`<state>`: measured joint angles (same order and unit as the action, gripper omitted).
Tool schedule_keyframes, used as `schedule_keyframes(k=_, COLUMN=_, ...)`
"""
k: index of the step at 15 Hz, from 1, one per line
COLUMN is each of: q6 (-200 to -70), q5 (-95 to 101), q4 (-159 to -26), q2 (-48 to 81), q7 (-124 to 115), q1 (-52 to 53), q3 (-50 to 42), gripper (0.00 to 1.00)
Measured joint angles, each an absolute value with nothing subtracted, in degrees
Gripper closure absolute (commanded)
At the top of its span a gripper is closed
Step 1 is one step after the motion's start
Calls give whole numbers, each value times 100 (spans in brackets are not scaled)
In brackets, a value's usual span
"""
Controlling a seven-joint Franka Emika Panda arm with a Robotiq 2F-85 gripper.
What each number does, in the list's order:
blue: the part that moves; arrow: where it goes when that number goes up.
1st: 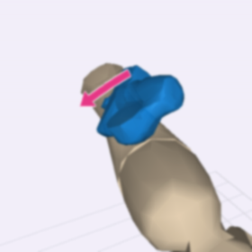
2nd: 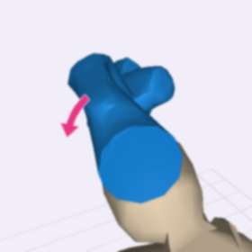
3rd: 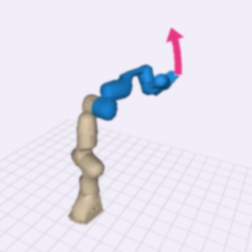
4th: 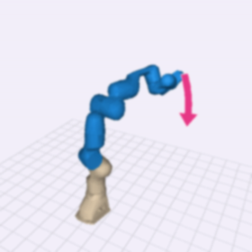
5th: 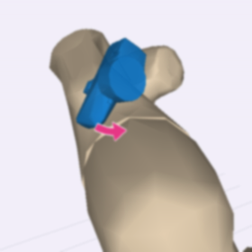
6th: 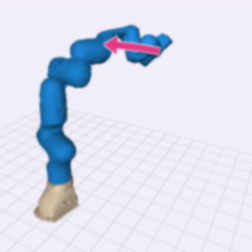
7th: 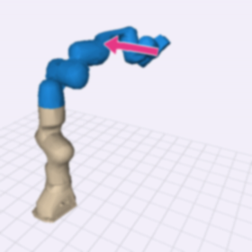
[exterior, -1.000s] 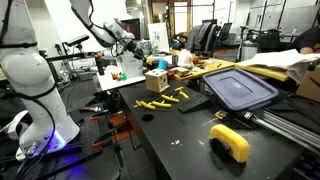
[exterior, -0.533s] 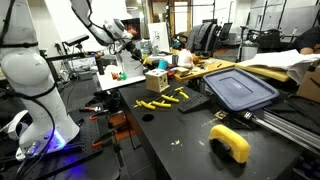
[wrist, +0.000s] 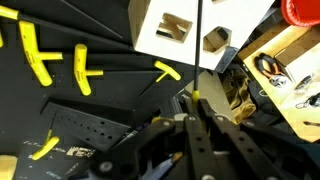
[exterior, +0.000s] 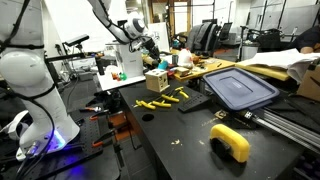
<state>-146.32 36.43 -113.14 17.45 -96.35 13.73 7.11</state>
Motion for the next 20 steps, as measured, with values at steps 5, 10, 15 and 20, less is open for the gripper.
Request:
schedule_keyframes(k=5, q6=-14631, q5=3534, q4=-10891, q2=2197, q7=-9489, q1=1594, q3=519, gripper=98)
schedule_keyframes(k=10, q6=-14631, q5=3756, q4=-10791, q2=2358, q7=-9487, q1=1854, q3=123, gripper=98)
schedule_keyframes(k=15, q6=-14631, q5=4013, q4=-10674, q2=2360, q7=-9487, q1=1878, q3=-58, gripper=98)
schedule_keyframes(k=20, q6=-14618, q5=4345, q4=-10664, q2=2384, q7=-9495, q1=1885, q3=-101, gripper=98)
